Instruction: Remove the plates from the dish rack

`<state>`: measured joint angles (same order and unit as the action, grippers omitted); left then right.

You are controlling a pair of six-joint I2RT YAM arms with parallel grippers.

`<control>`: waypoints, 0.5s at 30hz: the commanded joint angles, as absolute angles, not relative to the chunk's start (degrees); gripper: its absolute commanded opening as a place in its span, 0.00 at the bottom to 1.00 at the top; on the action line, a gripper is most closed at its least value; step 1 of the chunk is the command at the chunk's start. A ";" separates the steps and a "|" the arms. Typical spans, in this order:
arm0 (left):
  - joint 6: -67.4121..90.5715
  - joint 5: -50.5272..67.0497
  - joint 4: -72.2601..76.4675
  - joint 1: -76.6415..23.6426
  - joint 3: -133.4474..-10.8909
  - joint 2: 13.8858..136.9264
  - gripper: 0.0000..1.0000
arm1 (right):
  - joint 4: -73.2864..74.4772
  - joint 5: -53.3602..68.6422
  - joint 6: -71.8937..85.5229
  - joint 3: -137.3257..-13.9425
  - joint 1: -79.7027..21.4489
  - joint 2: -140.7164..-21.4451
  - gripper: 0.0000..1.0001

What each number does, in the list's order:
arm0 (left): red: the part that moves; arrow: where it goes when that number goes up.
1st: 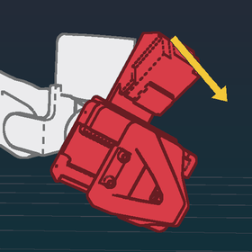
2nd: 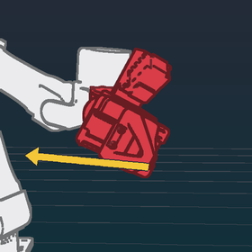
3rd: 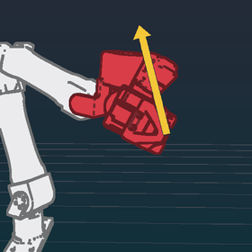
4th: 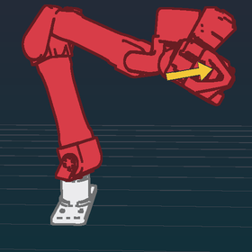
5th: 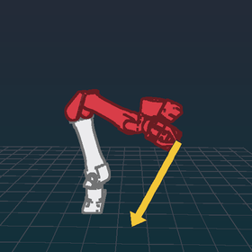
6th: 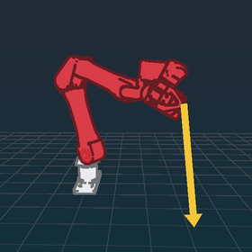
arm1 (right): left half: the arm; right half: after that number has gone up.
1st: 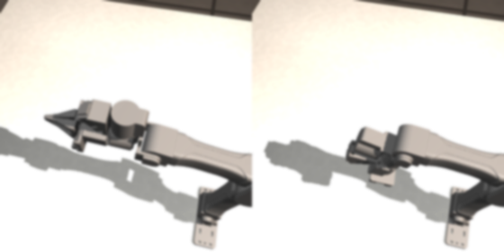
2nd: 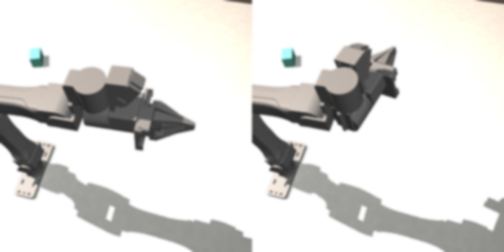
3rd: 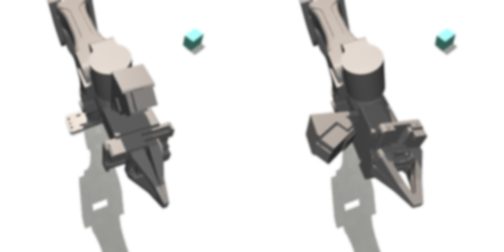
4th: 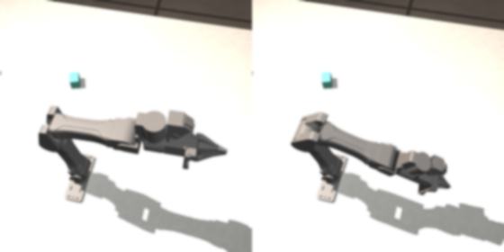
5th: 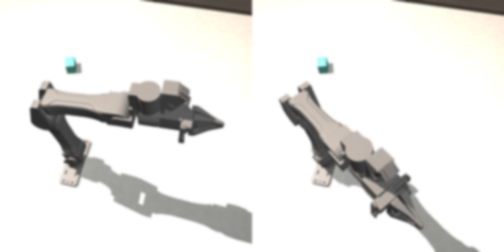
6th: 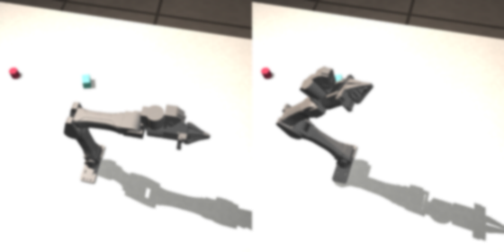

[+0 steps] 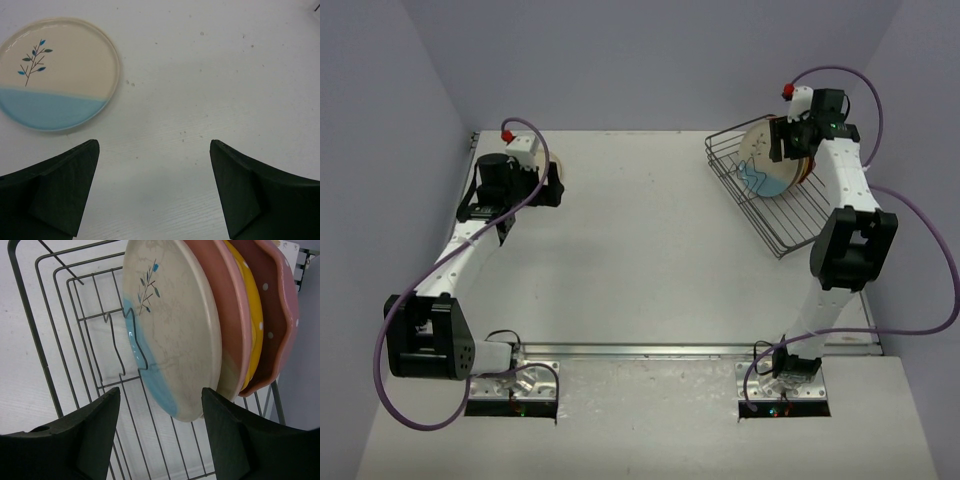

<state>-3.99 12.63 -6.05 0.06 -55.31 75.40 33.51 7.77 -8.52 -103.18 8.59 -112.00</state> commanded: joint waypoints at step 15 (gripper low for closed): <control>-2.46 13.80 -5.09 -0.88 -57.47 76.09 0.90 | 30.59 4.04 -10.36 -108.12 9.66 -112.50 0.63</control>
<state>-3.12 12.88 -6.48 -0.47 -55.31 75.76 32.88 5.67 -9.27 -105.62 9.05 -112.71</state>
